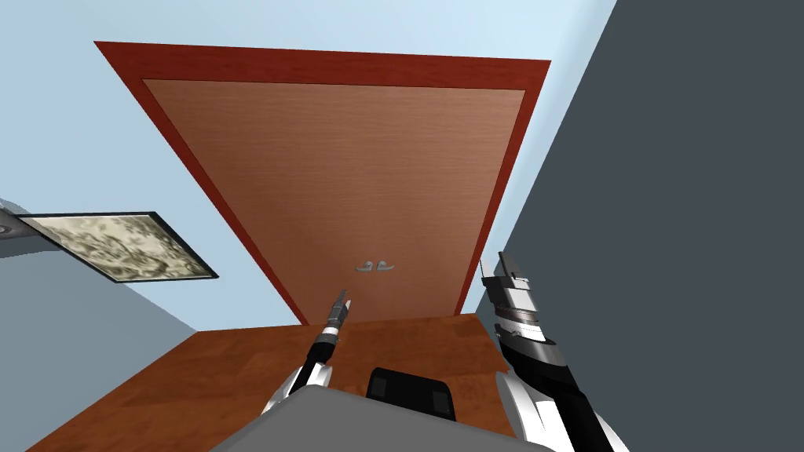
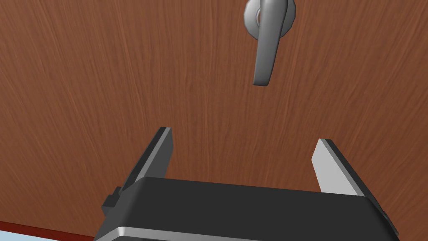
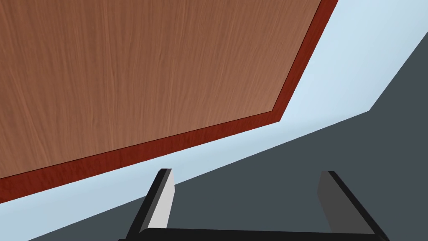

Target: Pull the door open

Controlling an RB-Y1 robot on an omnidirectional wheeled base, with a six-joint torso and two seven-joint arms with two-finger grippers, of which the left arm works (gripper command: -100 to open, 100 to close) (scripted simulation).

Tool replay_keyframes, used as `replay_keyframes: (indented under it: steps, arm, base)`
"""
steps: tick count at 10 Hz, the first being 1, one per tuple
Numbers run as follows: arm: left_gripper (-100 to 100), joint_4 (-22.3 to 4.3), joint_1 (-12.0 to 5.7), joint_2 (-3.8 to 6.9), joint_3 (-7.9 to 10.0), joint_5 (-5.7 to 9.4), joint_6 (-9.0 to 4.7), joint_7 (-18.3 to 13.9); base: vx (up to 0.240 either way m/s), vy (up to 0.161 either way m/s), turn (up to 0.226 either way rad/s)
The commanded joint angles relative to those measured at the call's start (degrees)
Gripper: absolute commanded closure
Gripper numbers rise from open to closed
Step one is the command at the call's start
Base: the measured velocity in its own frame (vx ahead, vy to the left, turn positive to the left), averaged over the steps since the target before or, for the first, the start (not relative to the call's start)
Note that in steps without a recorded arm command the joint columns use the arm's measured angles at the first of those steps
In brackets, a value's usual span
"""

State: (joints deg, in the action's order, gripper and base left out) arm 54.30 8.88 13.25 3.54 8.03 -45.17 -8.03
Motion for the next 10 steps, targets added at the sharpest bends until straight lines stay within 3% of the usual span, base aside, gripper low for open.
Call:
replay_keyframes:
  steps: [1, 4, 5, 6, 8, 9, 10]
  arm:
    - [-100, -1.5, -0.39, 0.16, 0.20, 0.04, 0.04, -0.2]
    - [-100, -5.1, -1.28, 0.56, 0.49, 0.09, -0.76, -0.7]
    - [-100, -4.4, -1.08, 0.45, 0.41, 0.06, -0.72, -0.6]
    - [-100, -5.9, 0.15, 1.98, 2.03, 0.89, -0.94, -1.1]
    - [-100, -6.5, 0.62, 2.61, 2.69, 1.23, -1.04, -1.3]
    - [-100, -8.0, 1.70, 4.18, 4.33, 2.08, -1.34, -1.8]
    - [-100, -8.0, 1.70, 4.18, 4.33, 2.08, -1.34, -1.8]
  base:
    - [0.160, -0.010, -0.081]
    - [0.162, -0.002, -0.056]
    - [0.063, -0.002, -0.010]
    - [0.012, -0.007, 0.041]
    - [-0.004, -0.015, 0.021]
    - [0.018, -0.012, 0.001]
    - [0.026, -0.005, 0.004]
